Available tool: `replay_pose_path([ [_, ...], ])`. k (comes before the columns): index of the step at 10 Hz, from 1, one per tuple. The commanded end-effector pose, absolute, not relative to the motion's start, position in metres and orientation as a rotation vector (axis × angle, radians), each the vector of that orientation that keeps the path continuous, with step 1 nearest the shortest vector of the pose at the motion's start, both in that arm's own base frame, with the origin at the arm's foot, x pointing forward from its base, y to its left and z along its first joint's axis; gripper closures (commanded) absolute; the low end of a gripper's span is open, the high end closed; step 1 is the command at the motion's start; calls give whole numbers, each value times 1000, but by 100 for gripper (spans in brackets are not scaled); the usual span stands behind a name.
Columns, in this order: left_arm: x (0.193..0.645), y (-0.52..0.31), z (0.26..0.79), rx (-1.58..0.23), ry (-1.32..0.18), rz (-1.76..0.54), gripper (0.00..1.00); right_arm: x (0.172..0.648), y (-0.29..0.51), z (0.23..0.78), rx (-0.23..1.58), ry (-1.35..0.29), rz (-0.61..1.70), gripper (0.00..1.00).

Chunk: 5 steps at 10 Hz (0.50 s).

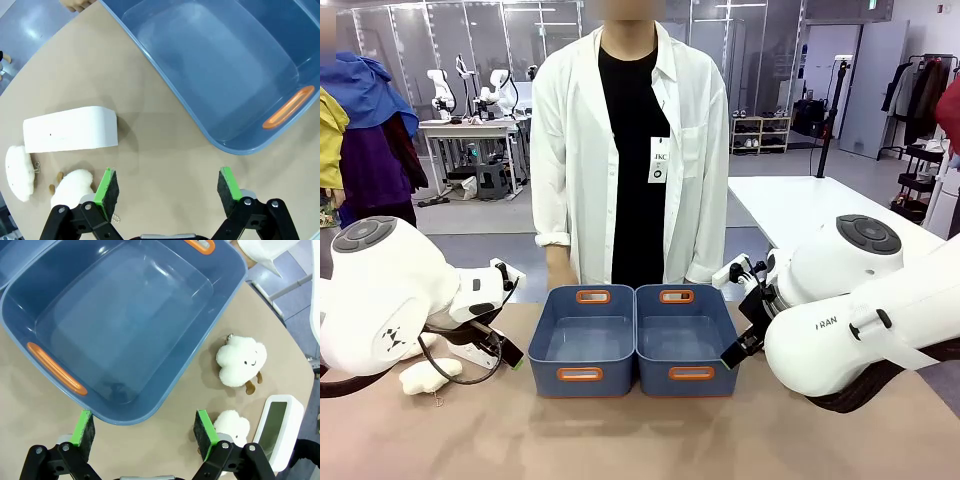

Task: Sort the digital clocks into the basket.
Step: Pick up the Digital clock from the table and place it into the empty Plastic storage basket.

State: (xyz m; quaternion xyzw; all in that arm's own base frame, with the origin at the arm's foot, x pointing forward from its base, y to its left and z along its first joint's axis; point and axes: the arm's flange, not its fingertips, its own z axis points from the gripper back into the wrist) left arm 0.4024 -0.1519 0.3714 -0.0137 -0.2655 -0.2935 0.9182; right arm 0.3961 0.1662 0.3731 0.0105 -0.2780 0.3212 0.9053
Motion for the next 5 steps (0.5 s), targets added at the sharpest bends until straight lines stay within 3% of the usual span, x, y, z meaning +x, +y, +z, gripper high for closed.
replay_pose_path([
  [1, 403, -152, 371, -28, -546, -602, 0, 396, 166, 373, 23, -574, 662, 0],
  [3, 402, -152, 371, -28, -546, -604, 0, 396, 166, 373, 22, -574, 663, 0],
  [5, 405, -129, 424, -270, -364, -647, 0, 409, 139, 422, 214, -452, 647, 0],
])
